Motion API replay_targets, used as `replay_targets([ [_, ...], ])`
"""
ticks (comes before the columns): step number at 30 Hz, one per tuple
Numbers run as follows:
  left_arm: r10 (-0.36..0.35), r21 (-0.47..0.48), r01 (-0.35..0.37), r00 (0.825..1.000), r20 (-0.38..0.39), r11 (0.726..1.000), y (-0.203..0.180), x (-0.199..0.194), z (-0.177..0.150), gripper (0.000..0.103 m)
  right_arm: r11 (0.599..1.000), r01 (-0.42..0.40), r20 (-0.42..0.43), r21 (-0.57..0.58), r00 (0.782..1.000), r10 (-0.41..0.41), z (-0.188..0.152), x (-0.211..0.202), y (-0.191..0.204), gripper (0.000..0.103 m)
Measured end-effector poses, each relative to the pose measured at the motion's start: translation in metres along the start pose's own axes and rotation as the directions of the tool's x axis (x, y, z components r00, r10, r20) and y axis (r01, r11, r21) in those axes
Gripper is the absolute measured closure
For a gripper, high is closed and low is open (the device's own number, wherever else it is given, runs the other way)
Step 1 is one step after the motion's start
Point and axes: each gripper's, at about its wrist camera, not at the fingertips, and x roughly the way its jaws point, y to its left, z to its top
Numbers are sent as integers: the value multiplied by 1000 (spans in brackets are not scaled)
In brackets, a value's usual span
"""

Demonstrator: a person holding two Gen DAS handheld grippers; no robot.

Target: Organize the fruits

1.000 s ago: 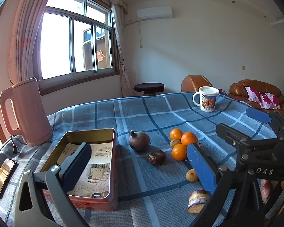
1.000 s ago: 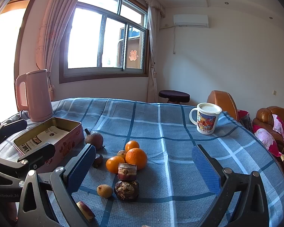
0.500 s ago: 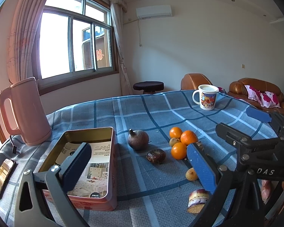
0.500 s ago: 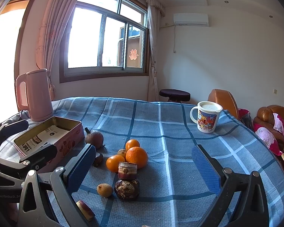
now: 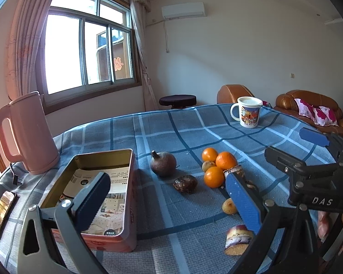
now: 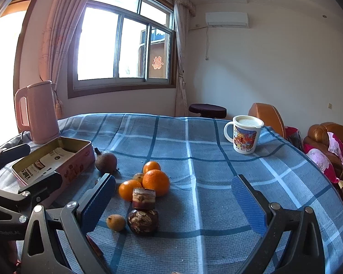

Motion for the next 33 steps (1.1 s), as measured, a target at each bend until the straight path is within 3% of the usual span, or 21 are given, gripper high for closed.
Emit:
replay_targets([
  [4,-26,0,26,999,-36,1000,-5,5,-5,0,1000,-14,-6,-4,1000,14,-6,0,-6,1],
  [11,-135,33,140,983,-123,990,-28,14,-15,5,1000,-27,-29,1,999,27,-25,-1,-23,1],
  [13,-181,30,188,968,-173,982,-35,19,-20,16,999,-28,-40,20,999,29,-29,2,-30,1],
  [16,-235,22,247,942,-242,969,-45,29,-29,24,997,-48,-44,54,998,50,-31,3,-38,1],
  [20,-252,46,277,923,-290,960,-57,33,-36,30,998,-56,-48,42,997,58,-32,4,-37,1],
  [24,-297,16,319,897,-326,948,-57,37,-39,59,993,-102,-72,52,992,105,-31,9,-32,2],
  [26,-318,8,339,889,-331,941,-56,38,-40,67,991,-125,-95,51,987,129,-30,14,-27,8],
  [28,-323,6,344,888,-329,939,-55,39,-40,67,987,-152,-123,48,980,157,-29,20,-21,18],
  [31,-313,-15,324,901,-300,946,-44,36,-34,67,981,-190,-181,40,964,194,-28,33,-11,37],
  [33,-293,-24,298,917,-271,954,-33,34,-27,68,977,-207,-214,42,954,212,-27,40,-6,39],
])
